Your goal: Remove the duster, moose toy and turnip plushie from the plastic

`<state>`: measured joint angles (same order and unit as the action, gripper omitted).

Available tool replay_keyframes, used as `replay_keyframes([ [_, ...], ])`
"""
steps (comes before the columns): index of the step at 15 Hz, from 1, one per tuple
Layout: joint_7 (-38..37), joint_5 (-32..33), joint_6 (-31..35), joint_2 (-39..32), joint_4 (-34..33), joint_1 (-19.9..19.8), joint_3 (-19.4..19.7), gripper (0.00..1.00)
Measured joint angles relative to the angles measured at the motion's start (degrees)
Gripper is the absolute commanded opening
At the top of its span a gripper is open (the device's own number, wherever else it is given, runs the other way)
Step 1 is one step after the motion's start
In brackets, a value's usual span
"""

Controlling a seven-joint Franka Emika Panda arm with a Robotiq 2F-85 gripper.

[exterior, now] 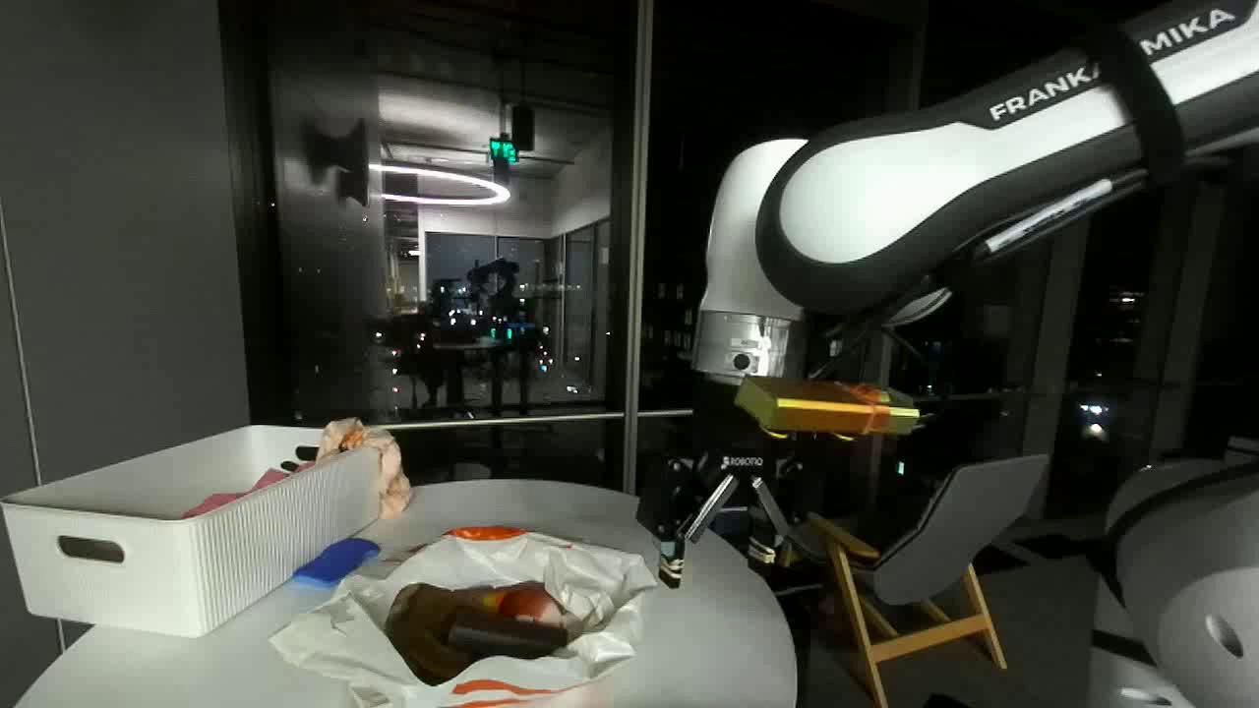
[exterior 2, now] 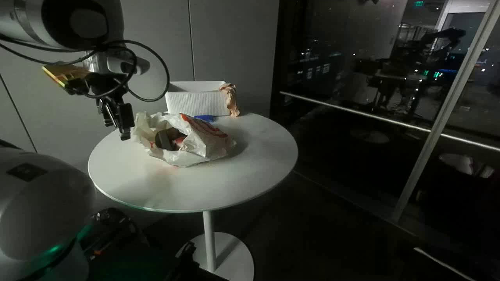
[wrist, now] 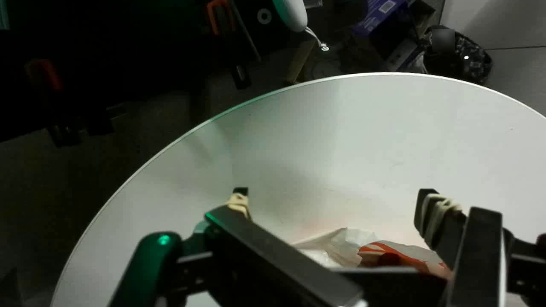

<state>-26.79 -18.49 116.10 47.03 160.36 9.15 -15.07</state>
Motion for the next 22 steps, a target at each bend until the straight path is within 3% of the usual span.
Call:
replay_keyframes([
  [14,1.3,0.0,0.5,-1.9,-1.1,0.0,0.0,1.0],
  [18,6.8,0.4,5.4,-8.6,-4.4,1.2,-0.4,1.0],
  [22,8.3,3.9,12.8,-20.9,-10.4,1.2,-2.6,1.0],
])
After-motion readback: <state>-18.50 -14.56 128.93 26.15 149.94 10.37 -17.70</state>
